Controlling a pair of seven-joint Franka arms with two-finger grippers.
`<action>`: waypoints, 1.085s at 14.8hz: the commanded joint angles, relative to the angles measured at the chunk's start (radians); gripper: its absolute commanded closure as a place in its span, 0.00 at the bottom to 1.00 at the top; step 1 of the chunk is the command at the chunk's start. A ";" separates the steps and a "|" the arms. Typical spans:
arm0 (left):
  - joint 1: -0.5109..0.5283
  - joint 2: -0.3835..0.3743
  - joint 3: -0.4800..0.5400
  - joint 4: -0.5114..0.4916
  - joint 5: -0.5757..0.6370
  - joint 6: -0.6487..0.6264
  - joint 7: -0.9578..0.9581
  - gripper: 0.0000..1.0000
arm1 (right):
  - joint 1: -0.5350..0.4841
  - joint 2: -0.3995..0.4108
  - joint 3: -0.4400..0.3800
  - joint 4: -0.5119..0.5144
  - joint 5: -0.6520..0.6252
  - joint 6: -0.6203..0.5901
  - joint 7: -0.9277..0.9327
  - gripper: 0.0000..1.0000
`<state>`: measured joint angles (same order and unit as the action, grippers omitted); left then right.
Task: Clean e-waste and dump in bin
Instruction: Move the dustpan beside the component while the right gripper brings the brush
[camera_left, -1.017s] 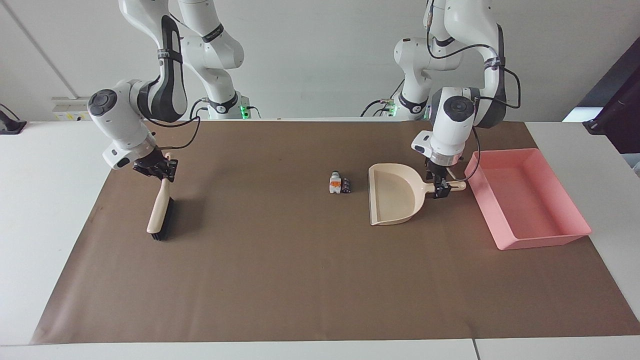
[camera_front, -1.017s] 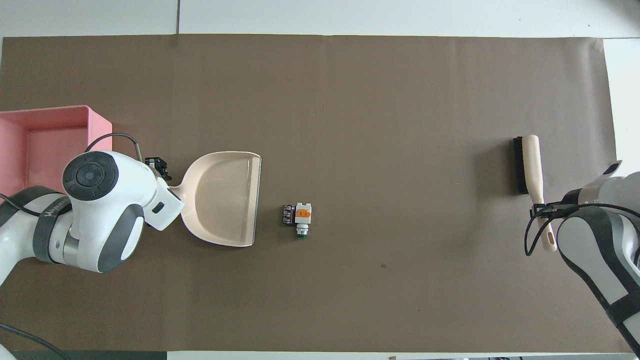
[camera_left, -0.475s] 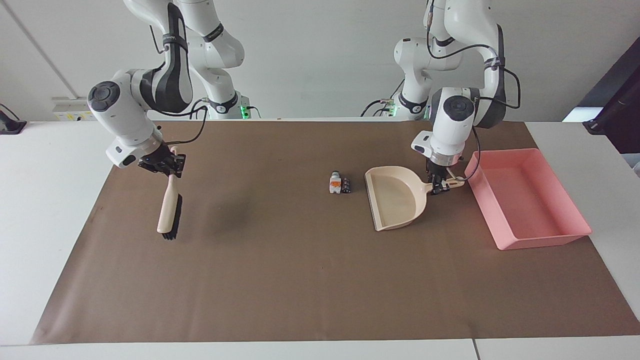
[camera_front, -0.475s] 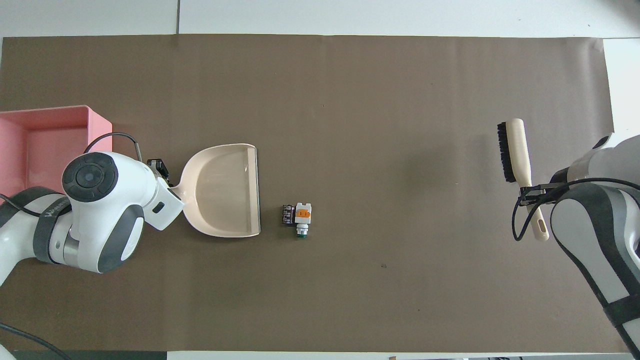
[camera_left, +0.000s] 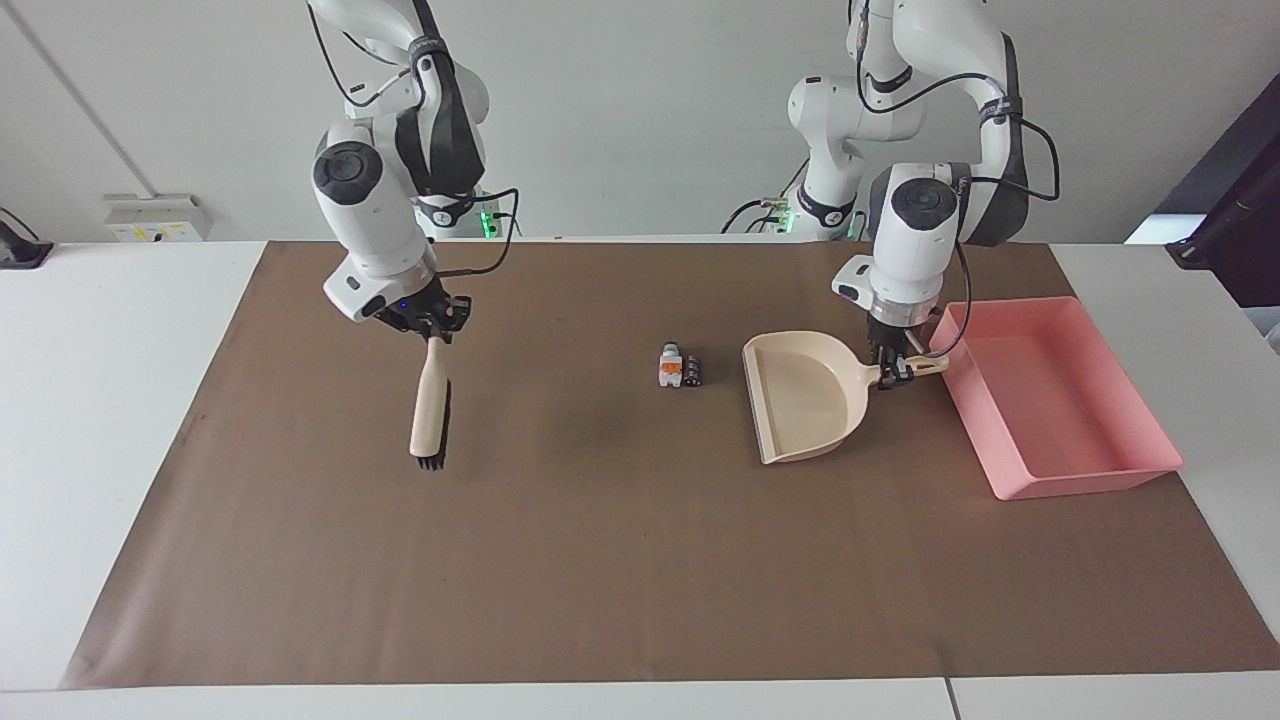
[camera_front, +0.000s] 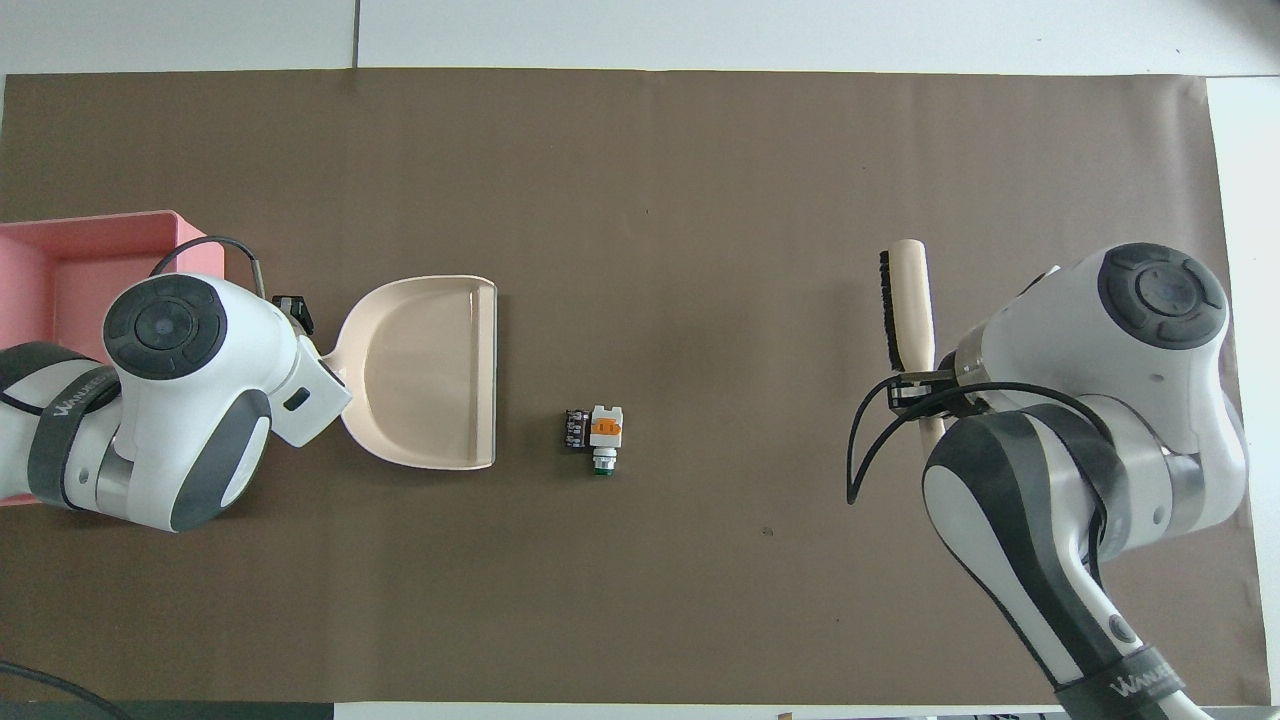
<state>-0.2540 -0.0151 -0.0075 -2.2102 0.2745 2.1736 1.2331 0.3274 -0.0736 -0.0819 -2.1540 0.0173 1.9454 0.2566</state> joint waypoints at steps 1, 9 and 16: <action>-0.048 -0.020 0.006 0.004 0.032 -0.058 0.009 1.00 | 0.109 0.011 -0.006 0.006 -0.005 0.000 0.136 1.00; -0.133 -0.017 0.004 -0.029 0.040 -0.087 -0.092 1.00 | 0.382 0.086 -0.002 0.002 0.019 0.104 0.409 1.00; -0.202 -0.025 0.004 -0.082 0.092 -0.086 -0.167 1.00 | 0.539 0.305 0.010 0.150 0.029 0.181 0.536 1.00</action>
<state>-0.4291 -0.0155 -0.0124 -2.2632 0.3473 2.0990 1.0821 0.8478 0.1372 -0.0747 -2.1074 0.0329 2.1377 0.7690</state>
